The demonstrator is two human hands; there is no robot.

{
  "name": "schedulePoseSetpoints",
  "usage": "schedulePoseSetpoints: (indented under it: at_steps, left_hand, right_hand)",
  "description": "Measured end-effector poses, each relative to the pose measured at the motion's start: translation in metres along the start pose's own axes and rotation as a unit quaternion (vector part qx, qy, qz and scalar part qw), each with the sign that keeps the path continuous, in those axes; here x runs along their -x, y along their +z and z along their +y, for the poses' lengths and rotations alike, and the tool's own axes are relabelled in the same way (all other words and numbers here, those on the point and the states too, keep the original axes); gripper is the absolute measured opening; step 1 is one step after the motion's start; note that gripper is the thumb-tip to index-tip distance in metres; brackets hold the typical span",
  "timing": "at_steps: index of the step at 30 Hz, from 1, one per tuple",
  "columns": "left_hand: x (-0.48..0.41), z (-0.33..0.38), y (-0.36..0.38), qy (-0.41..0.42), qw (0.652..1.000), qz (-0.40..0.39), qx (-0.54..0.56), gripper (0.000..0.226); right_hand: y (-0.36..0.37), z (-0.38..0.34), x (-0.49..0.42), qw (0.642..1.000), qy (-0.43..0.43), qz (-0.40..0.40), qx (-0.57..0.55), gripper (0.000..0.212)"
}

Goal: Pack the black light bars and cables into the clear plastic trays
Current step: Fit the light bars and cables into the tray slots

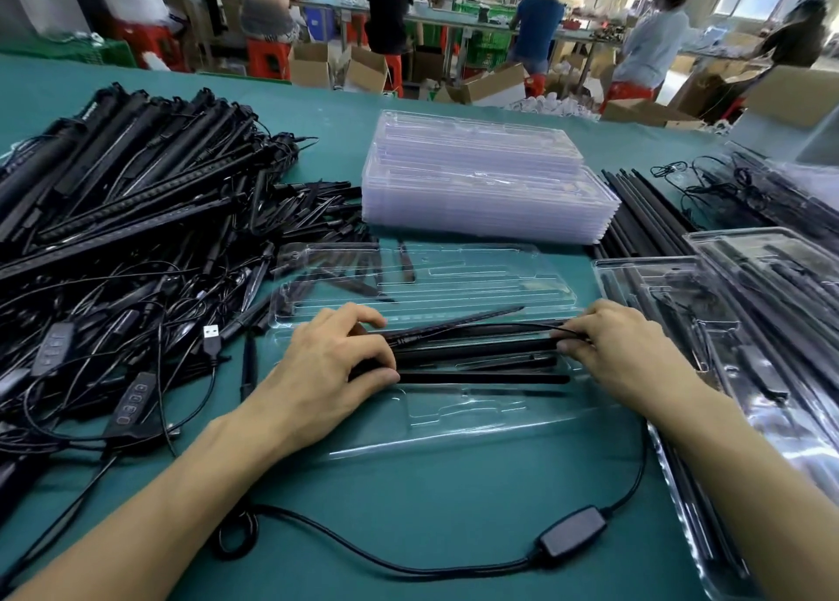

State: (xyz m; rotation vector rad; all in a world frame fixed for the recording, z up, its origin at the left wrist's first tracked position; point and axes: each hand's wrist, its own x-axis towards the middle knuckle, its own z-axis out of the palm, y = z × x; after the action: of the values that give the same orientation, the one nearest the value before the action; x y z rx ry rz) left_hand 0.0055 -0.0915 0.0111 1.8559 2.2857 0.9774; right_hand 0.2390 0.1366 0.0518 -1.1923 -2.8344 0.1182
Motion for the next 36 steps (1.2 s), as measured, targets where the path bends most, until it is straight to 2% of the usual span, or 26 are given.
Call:
schedulePoseSetpoints:
  at_steps: [8, 10, 12, 15, 17, 23, 25, 28, 29, 32, 36]
  left_hand:
    - [-0.003, -0.001, -0.003, -0.033, 0.998, 0.001, 0.046, 0.022]
    - [-0.004, -0.002, -0.004, -0.040, 0.999, -0.004, 0.035, 0.024]
    - [-0.004, -0.002, -0.004, -0.034, 0.999, -0.014, 0.013, 0.025]
    - [-0.004, -0.001, -0.004, -0.021, 1.000, -0.017, 0.002, 0.032]
    - [-0.004, 0.000, -0.004, -0.011, 1.000, -0.018, -0.001, 0.033]
    - [-0.005, -0.001, -0.005, -0.002, 0.999, -0.035, -0.014, 0.034]
    - [-0.006, -0.002, -0.005, -0.004, 0.999, -0.036, -0.012, 0.031]
    - [-0.006, -0.003, -0.004, 0.001, 0.999, -0.038, -0.018, 0.031]
    - [-0.006, -0.003, -0.004, 0.003, 0.999, -0.039, -0.020, 0.030]
    - [-0.006, -0.002, -0.004, 0.006, 0.999, -0.040, -0.024, 0.028]
    - [-0.006, -0.003, -0.003, -0.002, 0.999, -0.037, -0.025, 0.031]
  right_hand:
    - [0.000, -0.003, -0.003, 0.998, 0.057, -0.011, 0.004, 0.019]
    - [-0.003, -0.008, 0.003, 1.000, 0.024, 0.008, 0.011, 0.020]
    - [-0.007, -0.014, 0.013, 0.998, -0.043, 0.044, -0.027, 0.025]
    - [-0.009, -0.017, 0.025, 0.990, -0.112, -0.001, -0.086, 0.028]
    - [-0.005, -0.015, 0.028, 0.987, -0.123, -0.031, -0.097, 0.023]
    - [0.006, -0.007, 0.022, 0.981, -0.137, -0.018, -0.134, 0.011]
    - [0.007, -0.006, 0.021, 0.979, -0.138, -0.019, -0.146, 0.021]
    - [0.005, -0.008, 0.015, 0.981, -0.150, -0.047, -0.114, 0.063]
    - [0.004, -0.009, 0.012, 0.982, -0.153, -0.058, -0.096, 0.071]
    - [0.000, -0.011, -0.002, 0.978, -0.157, -0.104, -0.086, 0.079]
    - [-0.004, -0.014, -0.013, 0.970, -0.153, -0.143, -0.124, 0.077]
